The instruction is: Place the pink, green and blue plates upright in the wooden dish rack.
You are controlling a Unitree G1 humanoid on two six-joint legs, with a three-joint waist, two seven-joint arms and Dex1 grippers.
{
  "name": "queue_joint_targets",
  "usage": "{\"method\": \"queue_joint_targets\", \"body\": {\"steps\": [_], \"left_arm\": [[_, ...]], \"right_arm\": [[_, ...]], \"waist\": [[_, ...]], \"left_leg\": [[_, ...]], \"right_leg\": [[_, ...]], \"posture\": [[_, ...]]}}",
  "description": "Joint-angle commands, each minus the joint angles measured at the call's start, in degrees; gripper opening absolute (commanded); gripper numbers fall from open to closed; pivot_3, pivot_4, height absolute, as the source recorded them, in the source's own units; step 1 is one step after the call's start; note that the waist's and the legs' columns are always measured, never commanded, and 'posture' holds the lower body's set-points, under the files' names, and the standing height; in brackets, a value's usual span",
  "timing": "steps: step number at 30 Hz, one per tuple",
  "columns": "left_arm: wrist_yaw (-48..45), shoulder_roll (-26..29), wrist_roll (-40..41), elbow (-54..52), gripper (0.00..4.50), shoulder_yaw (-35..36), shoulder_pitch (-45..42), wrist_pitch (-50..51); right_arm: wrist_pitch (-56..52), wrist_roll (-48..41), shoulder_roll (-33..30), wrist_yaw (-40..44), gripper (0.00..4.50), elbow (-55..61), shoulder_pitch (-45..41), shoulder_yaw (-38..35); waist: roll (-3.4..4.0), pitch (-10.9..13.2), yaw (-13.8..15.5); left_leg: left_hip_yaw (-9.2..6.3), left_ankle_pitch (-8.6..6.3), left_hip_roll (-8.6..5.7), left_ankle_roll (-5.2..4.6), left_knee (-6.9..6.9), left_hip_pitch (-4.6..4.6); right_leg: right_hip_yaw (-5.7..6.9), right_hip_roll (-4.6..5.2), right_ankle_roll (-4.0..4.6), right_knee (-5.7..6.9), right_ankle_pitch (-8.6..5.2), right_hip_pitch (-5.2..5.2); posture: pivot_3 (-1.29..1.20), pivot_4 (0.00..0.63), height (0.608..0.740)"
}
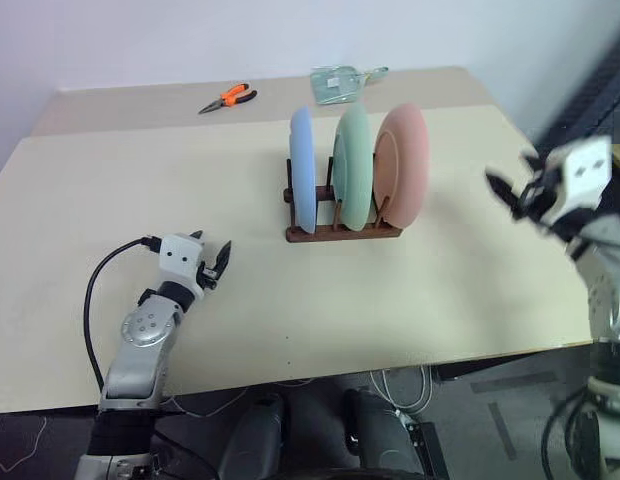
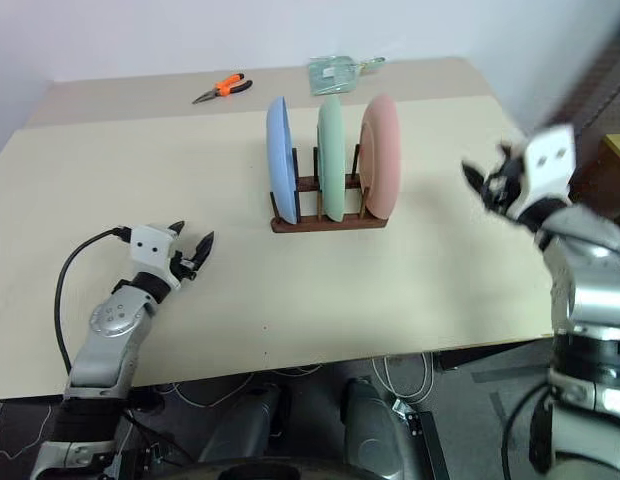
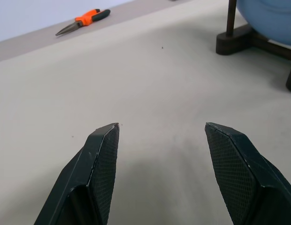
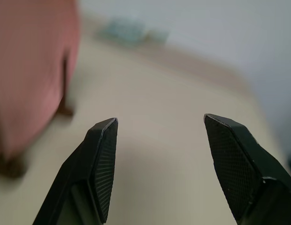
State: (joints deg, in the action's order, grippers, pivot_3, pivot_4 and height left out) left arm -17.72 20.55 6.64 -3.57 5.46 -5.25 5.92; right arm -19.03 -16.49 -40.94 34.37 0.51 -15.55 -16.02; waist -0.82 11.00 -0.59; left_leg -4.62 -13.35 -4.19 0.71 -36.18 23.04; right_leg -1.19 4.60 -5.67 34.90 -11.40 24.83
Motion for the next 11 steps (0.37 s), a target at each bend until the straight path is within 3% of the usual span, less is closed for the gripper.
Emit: {"method": "queue_joint_targets", "body": {"steps": [1, 11], "left_arm": [[-1.2, 1.3, -0.3, -0.2, 2.99, 1.0, 0.3, -1.6], [-0.9, 1.7, -0.2, -3.6, 2.99, 1.5, 3.5, 0.6]], "right_arm": [[4.5, 0.9, 0.7, 2.6, 2.95, 2.8, 2.3, 2.0], [10.1, 3.6, 5.2, 1.9, 2.95, -4.6, 1.4, 6.5]], "waist": [[0.0, 0.0, -0.3], [-0.05, 0.0, 0.1]], "left_leg": [[0.0, 0.0, 0.0, 0.0, -0.02, -0.02], [-0.06, 0.0, -0.03, 0.01, -0.03, -0.18]], "right_leg": [[-0.01, -0.01, 0.0, 0.03, 0.0, -0.01], [0.05, -0.04, -0.04, 0.03, -0.04, -0.18]], "posture": [[0.0, 0.15, 0.738], [0.0, 0.15, 0.738]]}}
